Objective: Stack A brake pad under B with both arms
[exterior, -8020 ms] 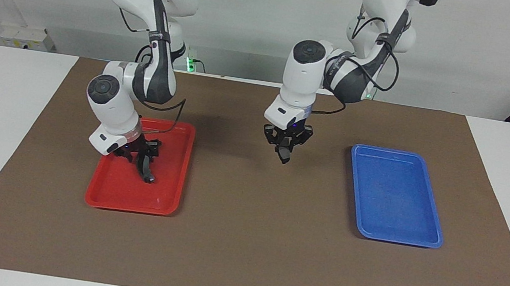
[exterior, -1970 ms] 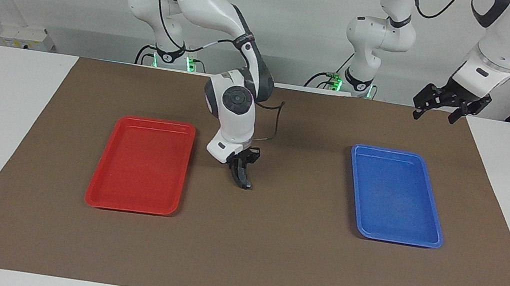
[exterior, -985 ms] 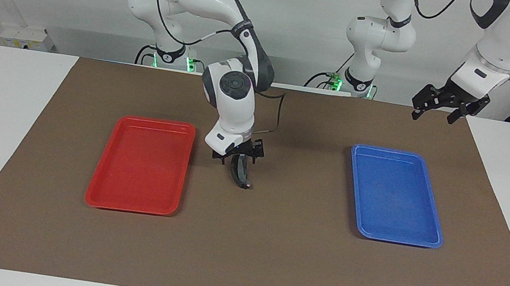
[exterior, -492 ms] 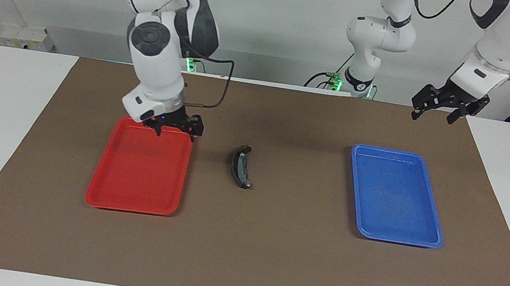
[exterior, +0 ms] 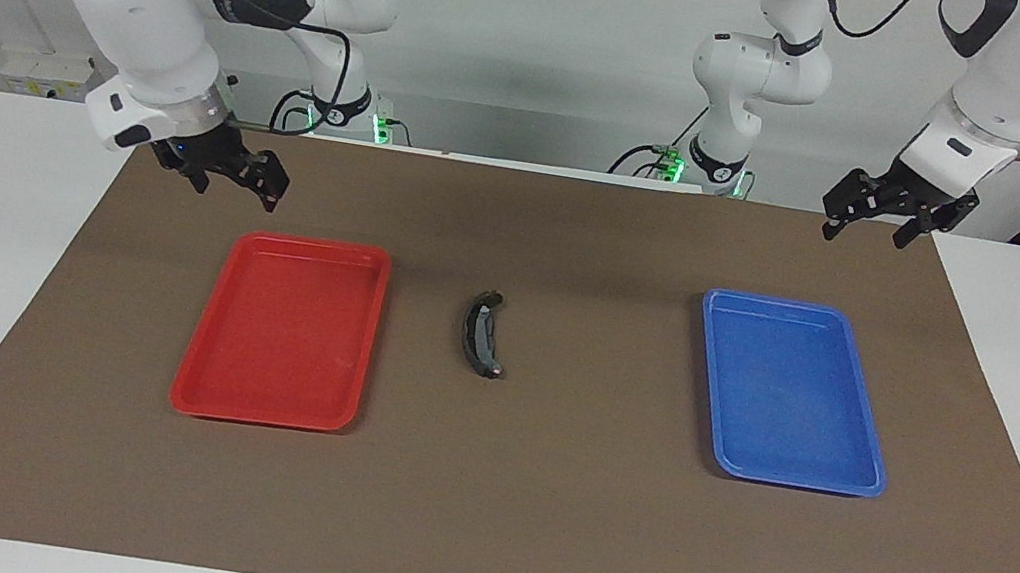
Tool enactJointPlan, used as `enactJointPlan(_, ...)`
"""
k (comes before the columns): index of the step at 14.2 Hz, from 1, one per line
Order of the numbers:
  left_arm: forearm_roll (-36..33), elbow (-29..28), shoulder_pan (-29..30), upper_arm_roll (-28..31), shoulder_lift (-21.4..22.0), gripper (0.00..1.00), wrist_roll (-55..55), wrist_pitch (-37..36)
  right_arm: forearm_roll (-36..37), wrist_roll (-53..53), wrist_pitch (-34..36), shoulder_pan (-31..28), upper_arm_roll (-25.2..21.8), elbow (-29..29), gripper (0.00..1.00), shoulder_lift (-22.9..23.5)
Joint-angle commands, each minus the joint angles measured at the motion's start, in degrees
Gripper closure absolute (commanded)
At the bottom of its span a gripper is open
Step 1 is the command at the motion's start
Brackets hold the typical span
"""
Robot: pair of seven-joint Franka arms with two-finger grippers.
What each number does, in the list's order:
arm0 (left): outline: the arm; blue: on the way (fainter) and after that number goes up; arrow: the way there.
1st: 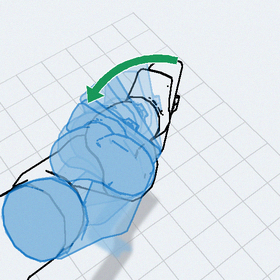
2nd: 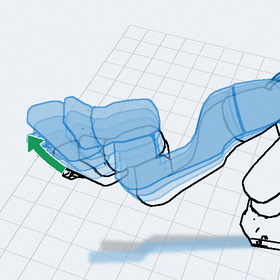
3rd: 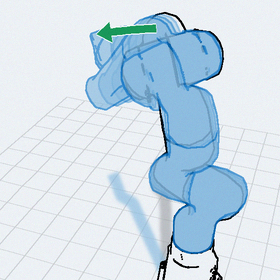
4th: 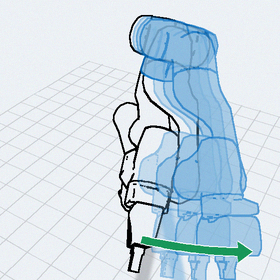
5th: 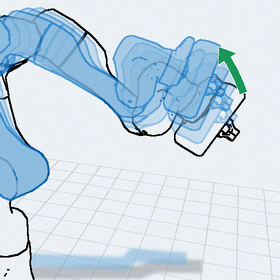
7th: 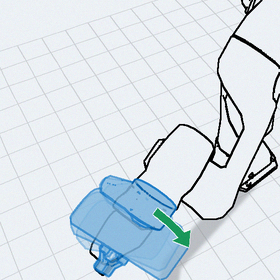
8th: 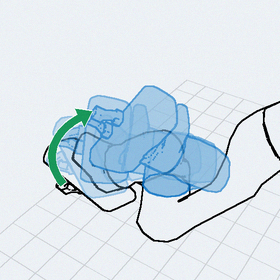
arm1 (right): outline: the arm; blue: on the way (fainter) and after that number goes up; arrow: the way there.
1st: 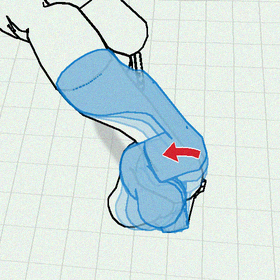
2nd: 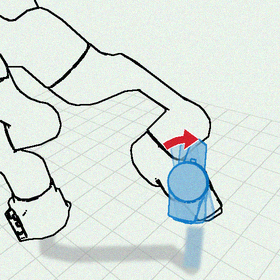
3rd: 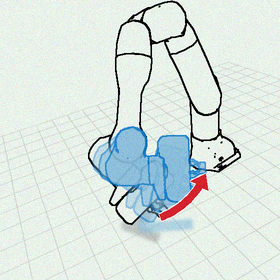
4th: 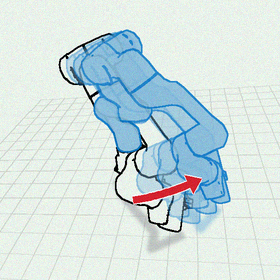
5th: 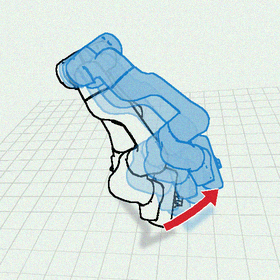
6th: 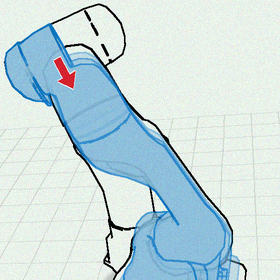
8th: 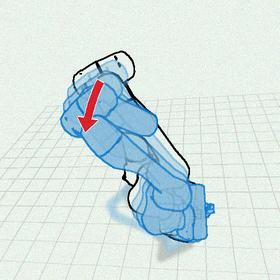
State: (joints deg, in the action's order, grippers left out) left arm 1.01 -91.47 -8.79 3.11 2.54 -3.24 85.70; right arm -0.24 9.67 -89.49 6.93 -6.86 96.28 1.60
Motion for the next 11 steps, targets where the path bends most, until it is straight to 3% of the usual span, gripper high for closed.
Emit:
enactJointPlan(1,0.5,-1.0,-0.7,0.5,0.6,0.0,0.0,0.6,0.7,-3.4,2.6,-4.3,0.3,-3.4,0.0,1.1)
enactJointPlan(11,0.5,-1.0,-0.7,0.2,0.5,0.0,-0.1,0.6,1.8,-5.4,3.0,-4.9,0.5,-0.1,0.0,-3.8)
